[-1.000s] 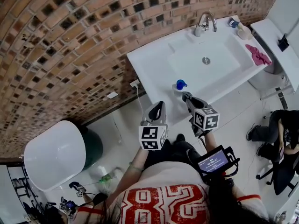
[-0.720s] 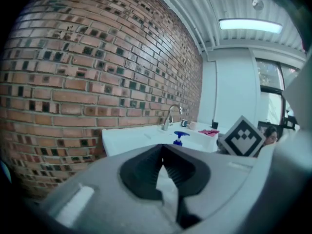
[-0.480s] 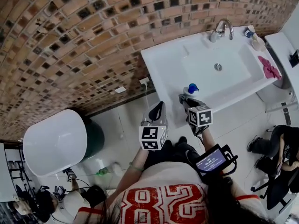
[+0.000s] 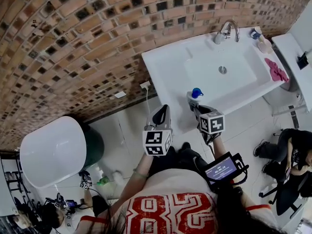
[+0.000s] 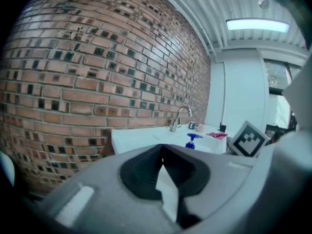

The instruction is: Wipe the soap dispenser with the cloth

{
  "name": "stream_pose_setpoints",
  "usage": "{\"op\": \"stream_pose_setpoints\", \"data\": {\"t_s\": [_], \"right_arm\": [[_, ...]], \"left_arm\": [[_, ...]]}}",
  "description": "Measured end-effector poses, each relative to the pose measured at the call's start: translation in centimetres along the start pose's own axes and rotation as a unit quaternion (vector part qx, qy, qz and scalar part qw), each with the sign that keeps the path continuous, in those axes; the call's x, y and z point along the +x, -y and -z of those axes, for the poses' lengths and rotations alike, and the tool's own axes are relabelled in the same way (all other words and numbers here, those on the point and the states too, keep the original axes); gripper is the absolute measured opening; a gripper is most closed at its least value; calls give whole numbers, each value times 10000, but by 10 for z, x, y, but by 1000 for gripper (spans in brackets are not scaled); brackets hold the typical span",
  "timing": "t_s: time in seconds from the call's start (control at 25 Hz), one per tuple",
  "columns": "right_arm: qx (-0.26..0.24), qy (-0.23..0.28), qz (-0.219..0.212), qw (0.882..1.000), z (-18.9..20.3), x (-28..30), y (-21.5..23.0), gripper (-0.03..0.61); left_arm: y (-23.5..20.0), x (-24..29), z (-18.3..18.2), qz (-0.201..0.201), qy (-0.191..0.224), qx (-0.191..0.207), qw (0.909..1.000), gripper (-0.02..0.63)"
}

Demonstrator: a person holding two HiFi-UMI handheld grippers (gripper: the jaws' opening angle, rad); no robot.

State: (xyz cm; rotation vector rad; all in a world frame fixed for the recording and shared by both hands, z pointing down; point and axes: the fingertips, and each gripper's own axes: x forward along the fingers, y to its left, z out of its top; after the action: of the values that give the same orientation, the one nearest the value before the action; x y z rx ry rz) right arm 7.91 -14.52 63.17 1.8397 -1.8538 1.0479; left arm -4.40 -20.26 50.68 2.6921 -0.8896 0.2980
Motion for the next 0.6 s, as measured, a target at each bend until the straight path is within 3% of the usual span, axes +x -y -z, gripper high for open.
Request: {"op": "stream_pose_setpoints", "data": {"t_s": [0.36, 0.6], "right_arm": [[230, -63, 215, 9995, 9, -11, 16, 49], [284, 46, -95, 9995, 5, -4, -10, 49]], "left_arm": [[8, 10, 1, 198, -32, 15, 9998, 5], [13, 14, 1, 308, -63, 56, 9995, 3]]}}
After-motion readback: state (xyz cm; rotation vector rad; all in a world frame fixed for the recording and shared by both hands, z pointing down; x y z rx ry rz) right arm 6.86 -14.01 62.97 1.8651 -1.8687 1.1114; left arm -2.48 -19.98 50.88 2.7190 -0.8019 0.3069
